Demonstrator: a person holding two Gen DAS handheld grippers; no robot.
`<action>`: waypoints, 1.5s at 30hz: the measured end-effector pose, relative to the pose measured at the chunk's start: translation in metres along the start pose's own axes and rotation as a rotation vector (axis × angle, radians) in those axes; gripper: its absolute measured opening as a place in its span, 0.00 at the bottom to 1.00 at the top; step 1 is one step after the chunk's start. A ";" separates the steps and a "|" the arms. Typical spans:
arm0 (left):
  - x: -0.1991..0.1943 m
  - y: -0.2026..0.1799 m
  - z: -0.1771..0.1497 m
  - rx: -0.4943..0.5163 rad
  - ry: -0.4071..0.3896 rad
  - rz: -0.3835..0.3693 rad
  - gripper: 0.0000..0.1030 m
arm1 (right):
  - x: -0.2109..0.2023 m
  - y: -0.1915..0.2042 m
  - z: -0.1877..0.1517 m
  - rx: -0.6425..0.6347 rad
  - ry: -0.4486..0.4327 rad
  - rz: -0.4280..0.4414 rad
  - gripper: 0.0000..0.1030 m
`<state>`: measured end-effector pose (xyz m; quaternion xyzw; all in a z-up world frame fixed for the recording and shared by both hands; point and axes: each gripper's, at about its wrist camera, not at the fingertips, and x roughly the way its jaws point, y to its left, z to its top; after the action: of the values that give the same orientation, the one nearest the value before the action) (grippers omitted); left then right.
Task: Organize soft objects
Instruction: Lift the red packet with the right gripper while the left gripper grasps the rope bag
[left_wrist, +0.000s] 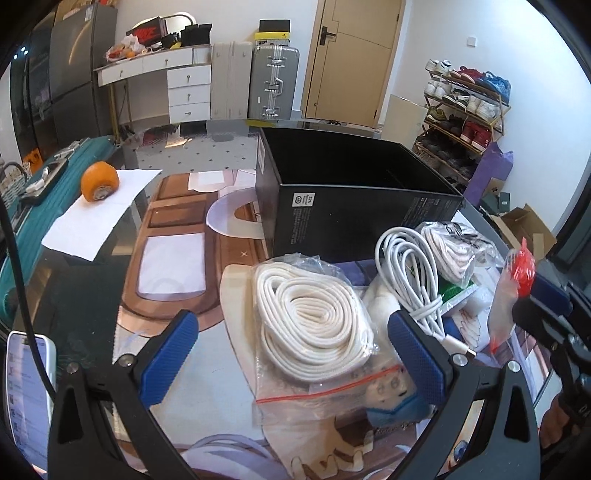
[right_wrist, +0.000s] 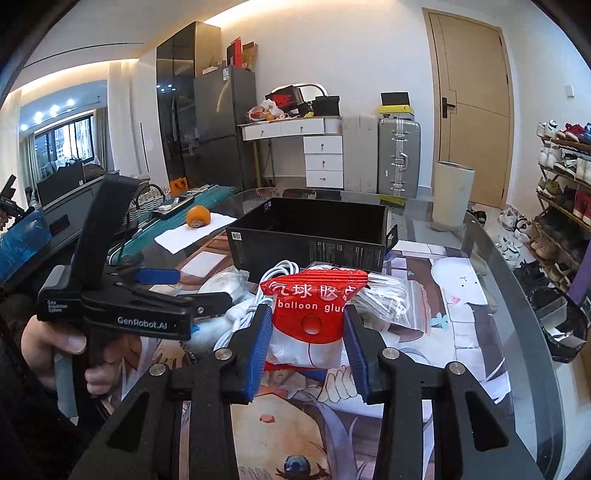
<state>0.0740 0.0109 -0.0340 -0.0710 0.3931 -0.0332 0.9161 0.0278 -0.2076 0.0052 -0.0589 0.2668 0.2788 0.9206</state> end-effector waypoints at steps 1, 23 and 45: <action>0.001 0.001 0.002 -0.002 0.002 0.006 1.00 | 0.000 0.000 0.000 0.000 -0.001 0.000 0.38; 0.007 0.002 -0.004 0.003 0.050 0.033 0.42 | 0.003 -0.001 -0.002 -0.010 0.007 0.003 0.38; -0.052 -0.009 0.010 0.047 -0.133 0.010 0.35 | -0.017 -0.004 0.016 -0.016 -0.087 0.002 0.38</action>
<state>0.0454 0.0092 0.0113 -0.0496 0.3310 -0.0329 0.9417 0.0249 -0.2152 0.0273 -0.0537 0.2244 0.2840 0.9307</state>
